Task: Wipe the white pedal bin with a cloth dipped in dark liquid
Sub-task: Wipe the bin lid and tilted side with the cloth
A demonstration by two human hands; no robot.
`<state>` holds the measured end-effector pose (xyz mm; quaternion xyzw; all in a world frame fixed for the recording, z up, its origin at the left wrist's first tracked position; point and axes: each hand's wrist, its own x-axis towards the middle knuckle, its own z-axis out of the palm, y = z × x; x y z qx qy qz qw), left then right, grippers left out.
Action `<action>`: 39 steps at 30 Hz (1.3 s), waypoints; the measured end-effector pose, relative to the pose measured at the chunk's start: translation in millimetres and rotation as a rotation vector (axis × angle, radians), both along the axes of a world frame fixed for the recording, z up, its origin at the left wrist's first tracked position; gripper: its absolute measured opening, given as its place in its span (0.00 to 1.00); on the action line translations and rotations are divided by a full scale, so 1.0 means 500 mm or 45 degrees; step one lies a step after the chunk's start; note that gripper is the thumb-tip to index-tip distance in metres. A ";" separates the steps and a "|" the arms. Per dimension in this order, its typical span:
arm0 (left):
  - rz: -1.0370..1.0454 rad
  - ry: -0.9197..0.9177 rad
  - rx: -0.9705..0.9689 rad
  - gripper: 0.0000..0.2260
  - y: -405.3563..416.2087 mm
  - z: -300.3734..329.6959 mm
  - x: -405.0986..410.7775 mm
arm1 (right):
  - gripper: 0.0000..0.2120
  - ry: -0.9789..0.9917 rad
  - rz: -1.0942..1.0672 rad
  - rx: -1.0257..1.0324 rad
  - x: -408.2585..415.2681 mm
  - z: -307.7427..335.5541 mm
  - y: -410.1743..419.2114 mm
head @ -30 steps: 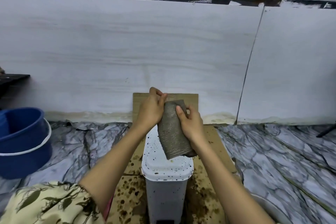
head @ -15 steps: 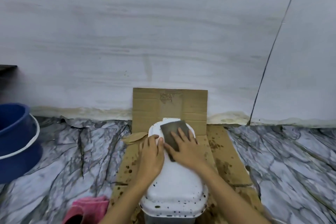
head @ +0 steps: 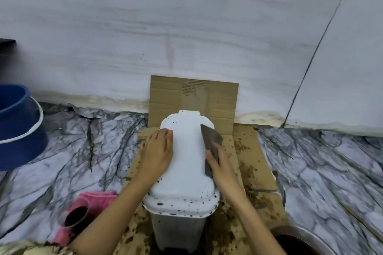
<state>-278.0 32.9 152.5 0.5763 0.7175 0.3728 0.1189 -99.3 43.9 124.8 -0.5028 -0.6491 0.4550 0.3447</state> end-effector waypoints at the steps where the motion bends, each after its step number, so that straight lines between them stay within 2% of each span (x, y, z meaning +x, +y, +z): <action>1: 0.007 -0.003 0.009 0.15 -0.003 0.003 0.001 | 0.28 -0.059 0.025 0.036 0.005 -0.006 -0.045; 5: 0.022 -0.019 0.043 0.15 -0.007 0.002 0.003 | 0.28 -0.480 0.129 0.301 0.003 -0.002 -0.094; 9: 0.109 -0.009 0.036 0.17 -0.006 -0.002 -0.001 | 0.25 -0.818 0.219 0.250 -0.044 0.028 0.060; 15: 0.132 0.012 -0.201 0.22 0.010 -0.011 -0.004 | 0.26 -1.120 0.072 0.141 -0.143 0.060 0.296; 18: 0.108 -0.057 -0.275 0.23 0.015 -0.017 -0.011 | 0.25 -1.231 0.264 0.362 -0.175 0.062 0.278; 22: 0.098 -0.131 -0.280 0.23 0.014 -0.023 -0.010 | 0.24 -1.108 0.411 0.530 -0.131 0.048 0.175; 25: 0.081 -0.092 -0.271 0.23 0.014 -0.029 -0.009 | 0.24 -0.973 0.198 0.419 -0.072 0.041 0.139; 28: 0.004 -0.027 -0.302 0.24 0.018 -0.036 -0.009 | 0.27 -0.908 -0.014 0.273 -0.076 0.051 0.173; 31: -0.020 0.000 -0.338 0.25 0.020 -0.038 -0.011 | 0.31 -0.803 0.016 0.275 -0.106 0.049 0.239; 35: -0.022 -0.003 -0.362 0.25 0.020 -0.034 -0.010 | 0.26 -0.522 0.050 0.134 -0.104 0.050 0.298; 39: -0.050 -0.068 -0.292 0.24 0.022 -0.032 -0.011 | 0.21 -0.240 0.029 0.095 -0.053 0.035 0.219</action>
